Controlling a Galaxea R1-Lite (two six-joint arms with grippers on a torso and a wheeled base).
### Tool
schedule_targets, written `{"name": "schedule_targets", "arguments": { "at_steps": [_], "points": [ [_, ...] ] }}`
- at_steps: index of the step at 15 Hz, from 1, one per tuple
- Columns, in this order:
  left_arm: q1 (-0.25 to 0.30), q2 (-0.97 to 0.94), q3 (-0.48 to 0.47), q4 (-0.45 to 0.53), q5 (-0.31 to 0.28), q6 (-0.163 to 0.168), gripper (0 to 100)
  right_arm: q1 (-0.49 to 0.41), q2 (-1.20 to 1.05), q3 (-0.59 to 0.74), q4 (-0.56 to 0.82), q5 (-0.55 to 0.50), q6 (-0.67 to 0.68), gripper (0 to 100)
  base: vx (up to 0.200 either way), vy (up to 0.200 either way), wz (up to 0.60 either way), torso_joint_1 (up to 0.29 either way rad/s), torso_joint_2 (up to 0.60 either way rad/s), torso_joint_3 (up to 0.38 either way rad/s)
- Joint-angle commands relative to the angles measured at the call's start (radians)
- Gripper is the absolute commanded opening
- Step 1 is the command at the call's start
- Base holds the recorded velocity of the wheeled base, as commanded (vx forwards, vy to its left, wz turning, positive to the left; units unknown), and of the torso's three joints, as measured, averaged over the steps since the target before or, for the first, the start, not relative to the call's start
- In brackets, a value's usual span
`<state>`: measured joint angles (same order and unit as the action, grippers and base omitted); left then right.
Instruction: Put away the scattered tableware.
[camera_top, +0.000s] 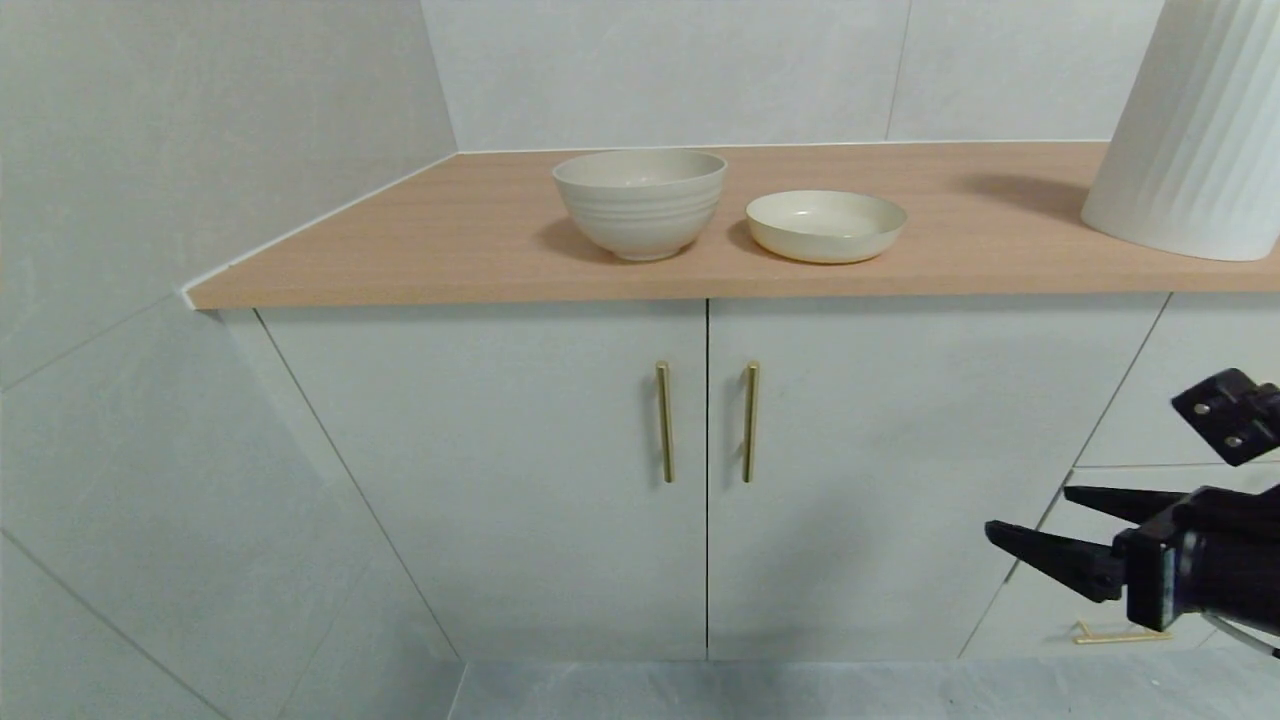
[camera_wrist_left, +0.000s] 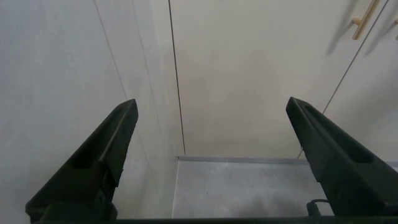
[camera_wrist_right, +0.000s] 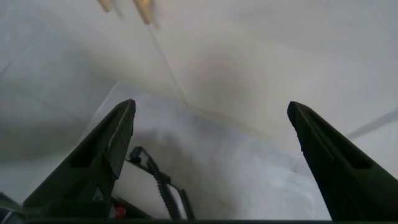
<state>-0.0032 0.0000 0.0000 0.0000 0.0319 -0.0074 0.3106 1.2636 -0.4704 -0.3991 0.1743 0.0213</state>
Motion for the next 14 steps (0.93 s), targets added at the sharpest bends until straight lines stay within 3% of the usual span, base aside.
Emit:
{"name": "schedule_targets", "arguments": {
  "at_steps": [1, 7, 11, 14],
  "points": [
    [0.000, 0.000, 0.000, 0.000, 0.000, 0.000, 100, 0.071, 0.178, -0.085, -0.009, -0.001, 0.002, 100, 0.000, 0.000, 0.00, 0.000, 0.00, 0.000],
    [0.000, 0.000, 0.000, 0.000, 0.000, 0.001, 100, 0.231, 0.324, -0.295, -0.007, -0.001, 0.055, 100, 0.000, 0.000, 0.00, 0.000, 0.00, 0.000],
    [0.000, 0.000, 0.000, 0.000, 0.000, 0.000, 100, 0.280, 0.393, -0.356, -0.012, 0.004, 0.155, 100, 0.000, 0.000, 0.00, 0.000, 0.00, 0.000],
    [0.000, 0.000, 0.000, 0.000, 0.000, 0.000, 100, 0.312, 0.479, -0.353, -0.176, 0.004, 0.238, 100, 0.000, 0.000, 0.00, 0.000, 0.00, 0.000]
  ]
}}
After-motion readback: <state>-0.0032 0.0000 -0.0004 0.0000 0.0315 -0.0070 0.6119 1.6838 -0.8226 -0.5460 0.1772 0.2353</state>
